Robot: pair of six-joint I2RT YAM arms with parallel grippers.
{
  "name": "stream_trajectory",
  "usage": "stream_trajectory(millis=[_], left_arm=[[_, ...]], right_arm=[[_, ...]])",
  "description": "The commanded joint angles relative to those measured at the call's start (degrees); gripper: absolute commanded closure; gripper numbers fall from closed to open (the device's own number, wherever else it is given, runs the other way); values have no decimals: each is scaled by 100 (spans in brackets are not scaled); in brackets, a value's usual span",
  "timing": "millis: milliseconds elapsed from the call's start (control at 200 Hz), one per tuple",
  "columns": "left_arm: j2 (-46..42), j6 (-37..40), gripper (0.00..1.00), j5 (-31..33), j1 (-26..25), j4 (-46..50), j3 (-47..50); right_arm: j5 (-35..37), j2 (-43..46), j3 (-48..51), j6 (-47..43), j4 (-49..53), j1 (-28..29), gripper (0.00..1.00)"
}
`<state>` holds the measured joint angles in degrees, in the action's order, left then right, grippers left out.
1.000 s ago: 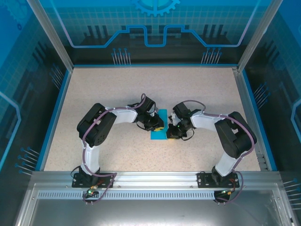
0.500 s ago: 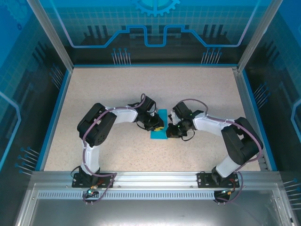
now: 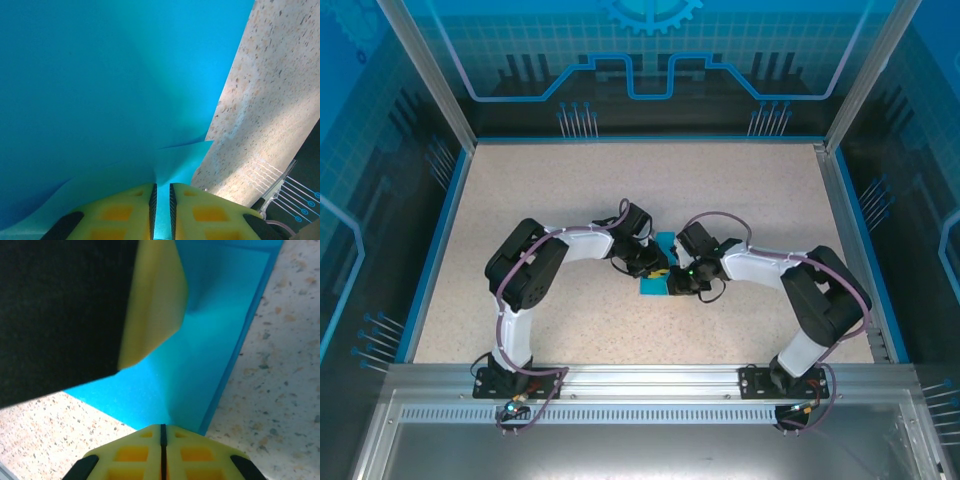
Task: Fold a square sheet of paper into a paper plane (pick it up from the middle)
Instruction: Fold the triangle a second time at the center of the table.
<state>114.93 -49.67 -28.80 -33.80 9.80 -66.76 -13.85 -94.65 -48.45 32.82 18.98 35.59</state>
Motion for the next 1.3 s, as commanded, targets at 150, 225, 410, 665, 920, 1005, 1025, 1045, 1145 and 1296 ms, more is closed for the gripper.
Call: stream_trajectory(millis=[150, 225, 410, 665, 920, 1005, 1025, 1045, 1145, 1296], left_arm=[[231, -107, 81, 152, -22, 356, -126], [230, -97, 81, 162, -25, 382, -127], [257, -94, 81, 186, -30, 417, -144], [316, -46, 81, 245, -28, 521, -197], [328, 10, 82, 269, -19, 593, -206], [328, 18, 82, 274, -22, 592, -206], [328, 17, 82, 267, -21, 592, -206], [328, 15, 82, 265, -24, 586, -206], [326, 15, 82, 259, -29, 571, -214], [318, 16, 82, 244, -29, 560, -222]], right_arm=[[296, -200, -69, 16, 111, 71, 91], [370, -183, -46, 7, 158, 73, 91], [473, -198, 21, -14, 280, 49, 92], [-506, -219, 583, 80, -325, -433, 92], [-1077, -26, 1008, 76, -459, -861, 92], [-1154, 274, 1057, 60, -380, -979, 92], [-1157, 360, 1042, 55, -350, -990, 91], [-1156, 439, 1028, 45, -324, -993, 91], [-1179, 722, 874, 10, -256, -987, 91], [-1112, 638, 610, 6, -288, -898, 91]])
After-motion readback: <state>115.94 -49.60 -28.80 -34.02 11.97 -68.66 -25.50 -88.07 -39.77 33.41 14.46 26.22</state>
